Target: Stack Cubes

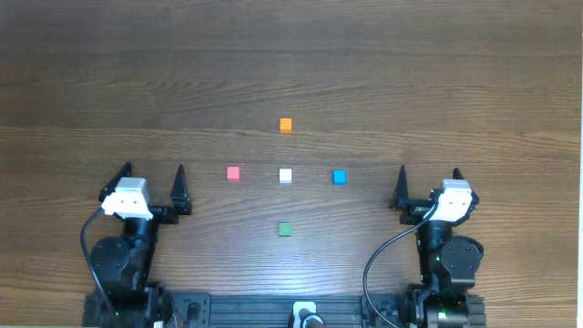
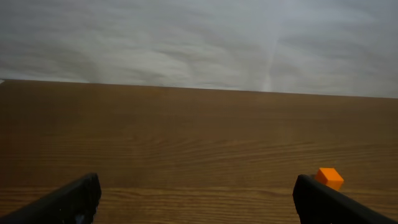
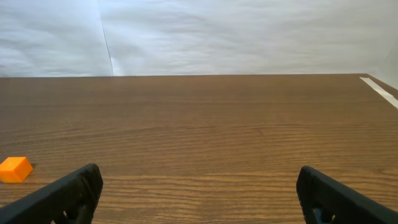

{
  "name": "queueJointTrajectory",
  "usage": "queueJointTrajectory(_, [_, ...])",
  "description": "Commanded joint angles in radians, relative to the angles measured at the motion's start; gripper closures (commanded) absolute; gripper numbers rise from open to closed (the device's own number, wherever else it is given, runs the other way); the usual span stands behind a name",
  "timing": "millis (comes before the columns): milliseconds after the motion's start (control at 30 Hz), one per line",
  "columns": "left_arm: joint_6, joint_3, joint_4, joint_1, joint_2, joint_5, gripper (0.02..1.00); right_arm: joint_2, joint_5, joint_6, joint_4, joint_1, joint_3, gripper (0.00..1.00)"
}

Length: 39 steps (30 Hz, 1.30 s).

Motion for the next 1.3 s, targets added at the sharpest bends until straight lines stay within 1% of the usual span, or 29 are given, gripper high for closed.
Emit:
queueJointTrajectory(33, [-0.01, -0.008, 0.003, 0.006, -0.006, 0.013, 0.018, -0.01, -0.012, 0.0, 0.001, 0.0, -0.009, 0.007])
queueJointTrajectory(1233, [-0.011, -0.008, 0.003, 0.006, -0.006, 0.013, 0.02, -0.01, -0.012, 0.0, 0.001, 0.0, -0.009, 0.007])
queueJointTrajectory(1300, [-0.045, -0.008, 0.003, 0.006, -0.006, 0.013, 0.018, -0.01, -0.012, 0.0, 0.001, 0.0, -0.009, 0.007])
